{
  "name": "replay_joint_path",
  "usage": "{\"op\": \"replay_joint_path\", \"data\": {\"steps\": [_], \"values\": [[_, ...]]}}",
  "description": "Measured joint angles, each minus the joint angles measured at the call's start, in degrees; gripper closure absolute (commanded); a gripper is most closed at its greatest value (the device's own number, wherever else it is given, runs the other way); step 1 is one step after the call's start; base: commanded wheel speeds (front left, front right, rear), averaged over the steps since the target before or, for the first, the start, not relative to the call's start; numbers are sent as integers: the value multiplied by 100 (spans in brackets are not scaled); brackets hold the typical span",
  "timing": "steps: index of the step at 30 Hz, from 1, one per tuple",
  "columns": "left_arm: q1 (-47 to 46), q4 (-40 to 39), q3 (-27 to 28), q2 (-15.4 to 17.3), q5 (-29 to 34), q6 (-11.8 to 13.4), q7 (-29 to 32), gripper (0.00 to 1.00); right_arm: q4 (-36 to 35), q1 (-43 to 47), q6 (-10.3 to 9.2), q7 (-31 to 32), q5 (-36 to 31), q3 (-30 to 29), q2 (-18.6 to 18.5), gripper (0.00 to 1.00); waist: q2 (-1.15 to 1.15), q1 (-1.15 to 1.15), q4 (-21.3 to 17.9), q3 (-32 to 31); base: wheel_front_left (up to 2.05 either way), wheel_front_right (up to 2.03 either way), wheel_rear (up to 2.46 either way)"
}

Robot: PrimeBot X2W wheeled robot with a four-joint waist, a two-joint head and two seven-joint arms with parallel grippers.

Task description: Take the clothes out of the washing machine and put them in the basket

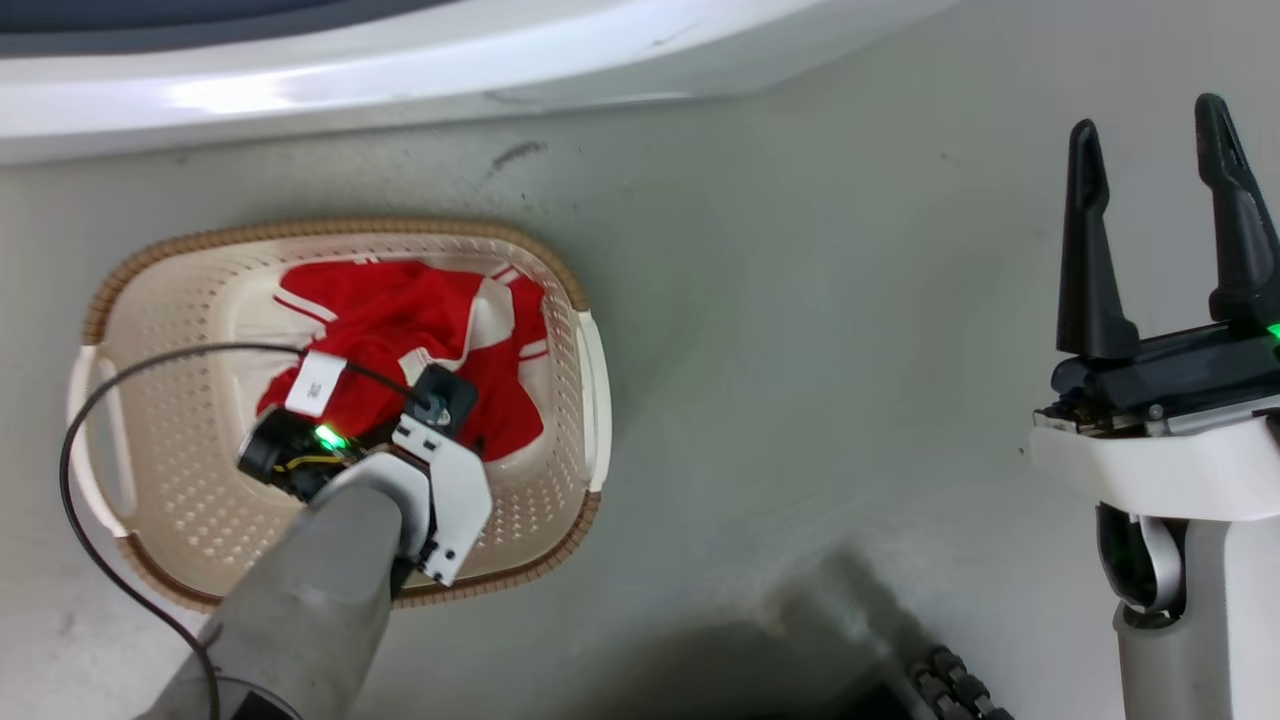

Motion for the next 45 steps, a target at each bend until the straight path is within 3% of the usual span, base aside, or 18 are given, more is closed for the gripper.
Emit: {"op": "replay_joint_path", "data": {"steps": [7, 14, 29, 45], "values": [[429, 11, 103, -148, -210, -21, -737, 0, 134, 168, 0, 1, -69, 110, 2, 0, 0, -1, 161, -691, 0, 0, 0], [870, -300, 207, -209, -339, 94, -988, 0, 236, 441, 0, 1, -130, 202, 2, 0, 0, -1, 337, -1396, 0, 0, 0], [2372, -3442, 1425, 277, -58, 915, -1003, 0, 413, 1085, 0, 1, -237, 326, 1, 0, 0, -1, 737, -2674, 0, 0, 0], [3956, -6049, 3147, 64, 680, 1547, -1004, 0, 500, 1611, 0, 1, -235, 232, 1, 0, 0, -2, 963, -3702, 0, 0, 0]]}}
